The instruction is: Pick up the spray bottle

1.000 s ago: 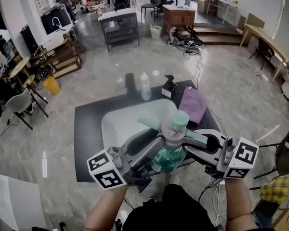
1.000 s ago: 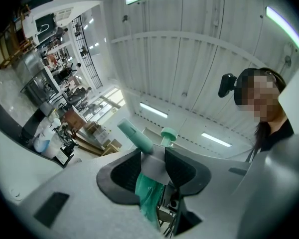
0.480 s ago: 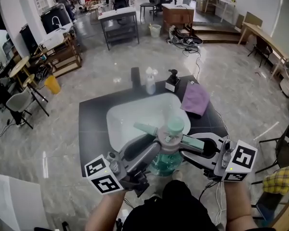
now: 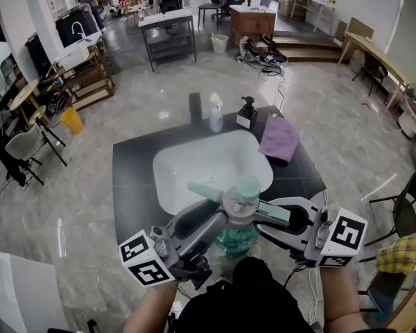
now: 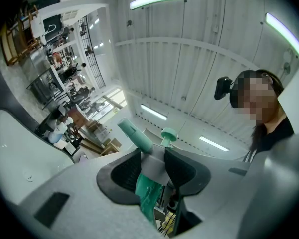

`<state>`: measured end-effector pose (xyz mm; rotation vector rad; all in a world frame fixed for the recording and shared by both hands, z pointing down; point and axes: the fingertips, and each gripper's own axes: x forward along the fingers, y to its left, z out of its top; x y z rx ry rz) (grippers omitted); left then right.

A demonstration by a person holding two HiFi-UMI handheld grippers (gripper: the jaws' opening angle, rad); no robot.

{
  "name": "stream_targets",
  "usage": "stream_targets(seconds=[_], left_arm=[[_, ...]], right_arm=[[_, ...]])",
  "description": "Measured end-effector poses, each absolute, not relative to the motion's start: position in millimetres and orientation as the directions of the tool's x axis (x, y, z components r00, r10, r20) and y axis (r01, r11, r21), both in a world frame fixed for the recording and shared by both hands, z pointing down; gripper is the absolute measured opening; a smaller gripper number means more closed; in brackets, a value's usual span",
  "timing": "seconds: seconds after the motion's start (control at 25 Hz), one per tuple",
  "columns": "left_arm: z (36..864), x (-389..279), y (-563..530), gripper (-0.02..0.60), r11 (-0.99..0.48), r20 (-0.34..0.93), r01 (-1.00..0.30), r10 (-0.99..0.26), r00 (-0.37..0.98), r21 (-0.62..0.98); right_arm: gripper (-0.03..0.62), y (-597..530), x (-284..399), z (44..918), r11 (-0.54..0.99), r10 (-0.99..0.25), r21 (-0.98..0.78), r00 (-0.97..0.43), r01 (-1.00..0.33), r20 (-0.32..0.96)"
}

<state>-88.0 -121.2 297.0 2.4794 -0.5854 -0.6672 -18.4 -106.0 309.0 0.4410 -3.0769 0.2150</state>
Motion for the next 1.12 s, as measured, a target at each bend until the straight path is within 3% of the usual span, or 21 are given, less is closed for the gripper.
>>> stream_targets(seconds=[1.12], left_arm=[[296.8, -96.8, -89.8, 0.126, -0.770, -0.347, -0.278, -0.537, 0.769, 0.574]], right_arm=[[0.101, -75.6, -26.2, 307.6, 0.951, -0.279, -0.131, -0.960, -0.281, 0.036]])
